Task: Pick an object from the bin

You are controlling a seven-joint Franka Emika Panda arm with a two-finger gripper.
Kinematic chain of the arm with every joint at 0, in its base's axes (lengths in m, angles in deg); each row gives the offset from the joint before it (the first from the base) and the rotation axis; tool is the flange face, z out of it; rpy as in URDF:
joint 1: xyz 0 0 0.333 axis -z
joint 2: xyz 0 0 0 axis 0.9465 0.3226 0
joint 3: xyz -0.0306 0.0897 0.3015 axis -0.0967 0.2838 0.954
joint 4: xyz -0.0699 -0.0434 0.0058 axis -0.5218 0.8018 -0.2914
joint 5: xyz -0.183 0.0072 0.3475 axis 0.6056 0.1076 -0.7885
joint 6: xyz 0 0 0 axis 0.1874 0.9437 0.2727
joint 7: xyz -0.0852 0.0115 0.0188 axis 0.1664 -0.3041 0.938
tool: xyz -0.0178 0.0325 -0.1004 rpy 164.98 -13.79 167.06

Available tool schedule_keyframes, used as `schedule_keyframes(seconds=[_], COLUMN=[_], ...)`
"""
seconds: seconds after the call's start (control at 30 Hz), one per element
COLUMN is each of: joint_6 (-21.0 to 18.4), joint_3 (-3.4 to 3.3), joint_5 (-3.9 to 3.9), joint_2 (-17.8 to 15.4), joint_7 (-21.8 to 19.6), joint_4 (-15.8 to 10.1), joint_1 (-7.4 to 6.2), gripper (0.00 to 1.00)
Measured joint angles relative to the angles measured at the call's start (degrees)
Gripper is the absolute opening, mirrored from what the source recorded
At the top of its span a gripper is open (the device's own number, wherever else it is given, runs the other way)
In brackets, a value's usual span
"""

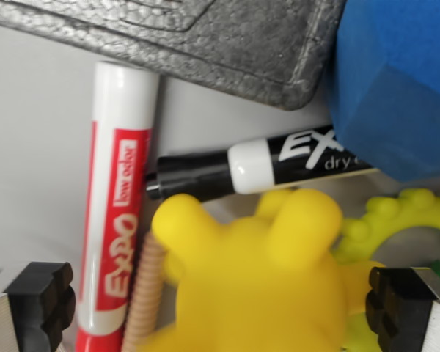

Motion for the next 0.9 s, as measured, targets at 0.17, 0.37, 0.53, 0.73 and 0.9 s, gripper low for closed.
schedule_keyframes(seconds=[0.17, 0.37, 0.53, 0.73, 0.9], joint_6=[1.2, 1.9, 2.2, 2.2, 2.2], joint_3=[-0.13, -0.19, -0.20, -0.20, -0.31], joint_5=[0.02, 0.02, 0.02, 0.02, 0.02], joint_2=[1.5, 2.3, 2.7, 2.7, 2.7], joint_7=[0.0, 0.0, 0.0, 0.0, 0.0], joint_4=[0.6, 1.2, 1.5, 1.5, 1.5], joint_1=[-0.13, -0.19, -0.21, -0.21, -0.20], gripper=[1.00, 1.00, 0.00, 0.00, 0.00])
